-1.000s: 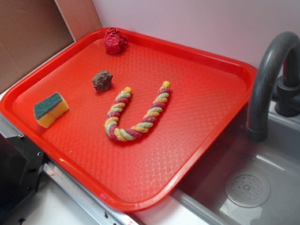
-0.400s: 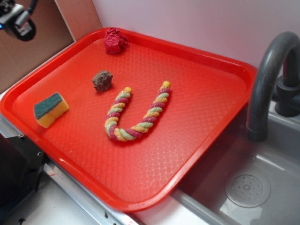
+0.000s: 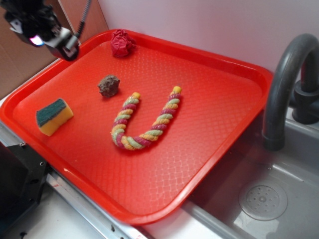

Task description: Grab the rock.

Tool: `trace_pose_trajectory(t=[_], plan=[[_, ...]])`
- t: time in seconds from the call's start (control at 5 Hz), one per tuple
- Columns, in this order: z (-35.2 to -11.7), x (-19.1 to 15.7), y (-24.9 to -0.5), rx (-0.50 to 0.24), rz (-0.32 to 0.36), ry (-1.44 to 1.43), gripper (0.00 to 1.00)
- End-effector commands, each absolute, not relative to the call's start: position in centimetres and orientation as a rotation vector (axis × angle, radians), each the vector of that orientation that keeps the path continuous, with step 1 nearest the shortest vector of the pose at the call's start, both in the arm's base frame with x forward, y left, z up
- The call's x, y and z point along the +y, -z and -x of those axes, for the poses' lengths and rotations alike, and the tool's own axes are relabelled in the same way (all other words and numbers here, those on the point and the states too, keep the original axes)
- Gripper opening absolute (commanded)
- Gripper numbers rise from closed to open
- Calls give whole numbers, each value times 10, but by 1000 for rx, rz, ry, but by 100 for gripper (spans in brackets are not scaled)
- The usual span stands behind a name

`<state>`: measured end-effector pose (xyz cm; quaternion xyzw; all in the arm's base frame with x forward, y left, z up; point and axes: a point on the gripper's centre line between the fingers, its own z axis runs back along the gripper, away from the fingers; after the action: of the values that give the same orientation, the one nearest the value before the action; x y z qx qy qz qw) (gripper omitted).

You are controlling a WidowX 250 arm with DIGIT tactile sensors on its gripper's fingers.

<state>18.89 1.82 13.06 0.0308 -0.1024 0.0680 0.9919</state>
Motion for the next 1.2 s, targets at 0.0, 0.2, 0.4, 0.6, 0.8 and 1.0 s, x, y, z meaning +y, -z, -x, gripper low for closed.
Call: trace_pose_trajectory(t=[0.0, 0.2, 0.4, 0.6, 0.8, 1.0], plan=[[-213, 12, -94, -225, -115, -103, 100], [-220, 19, -81, -210, -102, -116, 100], [-225, 22, -69, -190, -102, -118, 100], [-230, 21, -56, -162, -85, -93, 100], [-236, 19, -42, -136, -15, -58, 100], [-241, 18, -32, -115, 8, -37, 100]])
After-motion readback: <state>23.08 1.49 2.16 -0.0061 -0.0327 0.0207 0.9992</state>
